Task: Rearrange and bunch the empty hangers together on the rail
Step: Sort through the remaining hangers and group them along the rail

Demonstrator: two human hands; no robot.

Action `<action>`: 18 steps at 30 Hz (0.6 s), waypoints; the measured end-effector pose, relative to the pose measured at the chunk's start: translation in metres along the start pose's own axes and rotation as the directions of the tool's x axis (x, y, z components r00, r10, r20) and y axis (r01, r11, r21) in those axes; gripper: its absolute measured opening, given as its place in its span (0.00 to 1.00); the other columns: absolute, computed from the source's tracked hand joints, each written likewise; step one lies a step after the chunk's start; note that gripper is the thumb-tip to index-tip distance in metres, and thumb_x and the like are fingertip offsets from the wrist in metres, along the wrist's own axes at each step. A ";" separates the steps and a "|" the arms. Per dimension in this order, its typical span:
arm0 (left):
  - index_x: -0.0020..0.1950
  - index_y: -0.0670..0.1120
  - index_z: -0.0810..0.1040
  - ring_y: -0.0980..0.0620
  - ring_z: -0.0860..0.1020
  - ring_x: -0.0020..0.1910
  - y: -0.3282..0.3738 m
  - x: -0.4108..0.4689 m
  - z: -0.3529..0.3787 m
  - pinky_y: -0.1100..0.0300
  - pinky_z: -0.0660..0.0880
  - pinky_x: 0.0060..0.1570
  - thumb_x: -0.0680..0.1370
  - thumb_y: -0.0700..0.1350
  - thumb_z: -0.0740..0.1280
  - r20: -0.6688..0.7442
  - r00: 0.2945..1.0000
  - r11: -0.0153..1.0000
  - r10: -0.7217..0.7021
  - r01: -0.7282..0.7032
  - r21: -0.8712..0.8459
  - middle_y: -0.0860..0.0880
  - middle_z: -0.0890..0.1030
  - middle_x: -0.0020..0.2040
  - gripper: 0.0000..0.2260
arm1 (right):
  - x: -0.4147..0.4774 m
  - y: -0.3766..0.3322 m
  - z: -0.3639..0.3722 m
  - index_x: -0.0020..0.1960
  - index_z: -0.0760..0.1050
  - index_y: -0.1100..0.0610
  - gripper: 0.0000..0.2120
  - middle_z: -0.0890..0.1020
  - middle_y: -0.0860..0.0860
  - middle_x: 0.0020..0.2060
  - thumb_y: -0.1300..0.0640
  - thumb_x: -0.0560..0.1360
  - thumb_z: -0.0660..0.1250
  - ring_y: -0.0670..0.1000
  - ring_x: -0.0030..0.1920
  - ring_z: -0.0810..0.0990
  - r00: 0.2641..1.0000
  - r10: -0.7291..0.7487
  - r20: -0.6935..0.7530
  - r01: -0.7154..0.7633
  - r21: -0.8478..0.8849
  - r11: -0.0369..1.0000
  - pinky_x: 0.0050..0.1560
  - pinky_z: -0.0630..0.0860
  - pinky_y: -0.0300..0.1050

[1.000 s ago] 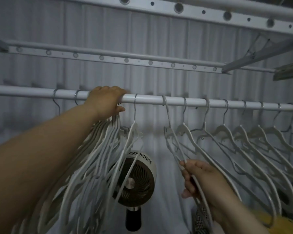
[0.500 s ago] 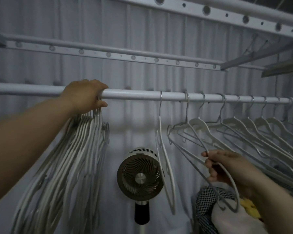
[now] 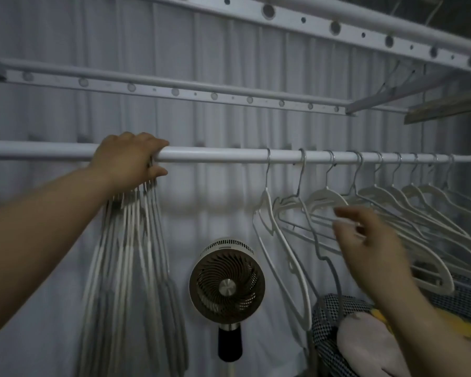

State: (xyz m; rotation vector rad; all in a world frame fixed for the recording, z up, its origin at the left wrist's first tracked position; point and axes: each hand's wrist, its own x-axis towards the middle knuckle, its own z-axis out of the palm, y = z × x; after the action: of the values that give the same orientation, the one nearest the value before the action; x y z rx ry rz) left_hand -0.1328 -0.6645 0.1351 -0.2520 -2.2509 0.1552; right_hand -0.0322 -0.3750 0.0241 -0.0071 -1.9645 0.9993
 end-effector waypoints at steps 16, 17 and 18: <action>0.70 0.50 0.65 0.42 0.71 0.62 0.006 0.005 0.002 0.52 0.65 0.60 0.75 0.51 0.66 -0.013 1.000 0.999 0.017 -0.017 -0.049 0.46 0.72 0.67 0.25 | -0.017 -0.009 0.053 0.70 0.60 0.58 0.20 0.78 0.57 0.58 0.64 0.78 0.54 0.57 0.56 0.78 0.931 0.124 0.344 -0.015 -0.302 0.953 0.55 0.77 0.50; 0.70 0.50 0.66 0.42 0.71 0.62 0.007 0.006 0.002 0.52 0.65 0.60 0.75 0.51 0.66 -0.015 1.000 0.999 0.016 -0.017 -0.052 0.46 0.73 0.66 0.25 | -0.015 -0.005 0.053 0.71 0.59 0.58 0.22 0.77 0.56 0.60 0.65 0.78 0.53 0.56 0.58 0.77 0.934 0.125 0.335 -0.012 -0.321 0.947 0.56 0.76 0.47; 0.70 0.50 0.66 0.42 0.71 0.61 0.007 0.006 0.002 0.52 0.65 0.60 0.75 0.51 0.66 -0.016 1.000 0.999 0.017 -0.018 -0.052 0.46 0.73 0.66 0.25 | -0.014 -0.003 0.052 0.72 0.58 0.58 0.23 0.77 0.54 0.60 0.66 0.78 0.53 0.54 0.59 0.77 0.940 0.114 0.323 0.006 -0.348 0.937 0.56 0.74 0.43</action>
State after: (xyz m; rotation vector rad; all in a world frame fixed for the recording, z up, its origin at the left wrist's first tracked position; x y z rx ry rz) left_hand -0.1373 -0.6561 0.1364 -0.2994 -2.2396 0.1035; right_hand -0.0600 -0.4156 0.0024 -0.0916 -2.4515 0.7100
